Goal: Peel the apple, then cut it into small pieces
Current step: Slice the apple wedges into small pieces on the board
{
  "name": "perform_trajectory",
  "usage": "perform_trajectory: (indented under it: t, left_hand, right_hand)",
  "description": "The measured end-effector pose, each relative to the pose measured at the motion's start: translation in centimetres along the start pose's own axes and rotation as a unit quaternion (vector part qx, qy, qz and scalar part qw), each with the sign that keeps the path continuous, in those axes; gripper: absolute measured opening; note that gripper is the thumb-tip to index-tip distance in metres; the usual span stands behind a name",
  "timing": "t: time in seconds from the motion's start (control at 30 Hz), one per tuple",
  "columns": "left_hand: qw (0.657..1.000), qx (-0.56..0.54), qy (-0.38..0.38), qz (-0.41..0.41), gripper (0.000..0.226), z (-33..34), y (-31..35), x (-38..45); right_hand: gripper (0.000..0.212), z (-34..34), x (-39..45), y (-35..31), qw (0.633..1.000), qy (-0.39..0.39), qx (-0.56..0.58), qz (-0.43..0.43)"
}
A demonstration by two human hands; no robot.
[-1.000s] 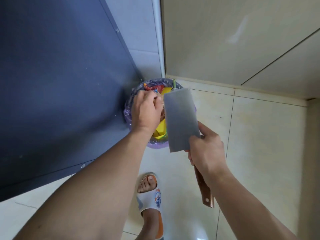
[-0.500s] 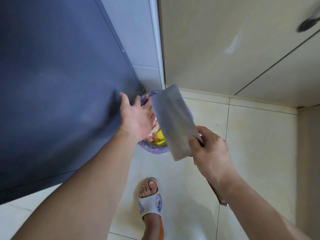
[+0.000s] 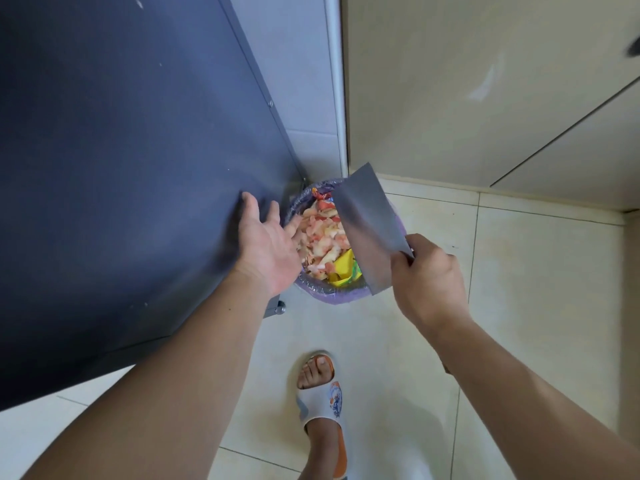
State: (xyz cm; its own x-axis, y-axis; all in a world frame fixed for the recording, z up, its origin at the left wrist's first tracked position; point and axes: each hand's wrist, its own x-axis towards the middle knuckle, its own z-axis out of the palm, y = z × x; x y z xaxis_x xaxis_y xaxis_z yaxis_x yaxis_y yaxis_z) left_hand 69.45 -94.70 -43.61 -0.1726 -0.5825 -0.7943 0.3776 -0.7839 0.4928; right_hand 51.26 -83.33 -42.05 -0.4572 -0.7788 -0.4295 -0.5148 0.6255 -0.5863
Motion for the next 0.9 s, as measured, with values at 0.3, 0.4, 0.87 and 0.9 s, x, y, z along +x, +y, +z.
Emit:
perform_trajectory:
  t: [0.3,0.4,0.87,0.9]
  left_hand:
    - [0.948,0.267,0.172,0.017,0.042,3.1,-4.0,-6.4]
    - [0.942,0.296,0.160,-0.019,0.038,5.8,-6.6,-11.7]
    - [0.777,0.570,-0.262,0.048,0.012,38.6,-33.0,-54.0]
    - [0.765,0.572,-0.291,0.049,0.013,40.8,-35.7,-56.6]
  right_hand:
    - [0.012,-4.2,-4.7,1.0,0.995,0.013,0.088,0.054]
    - [0.020,-9.8,-10.2,1.8,0.989,0.050,0.125,0.057]
    - [0.025,-52.0,-50.0,20.6,0.887,0.352,0.241,0.174]
    - [0.022,-54.0,-52.3,22.4,0.874,0.384,0.234,0.183]
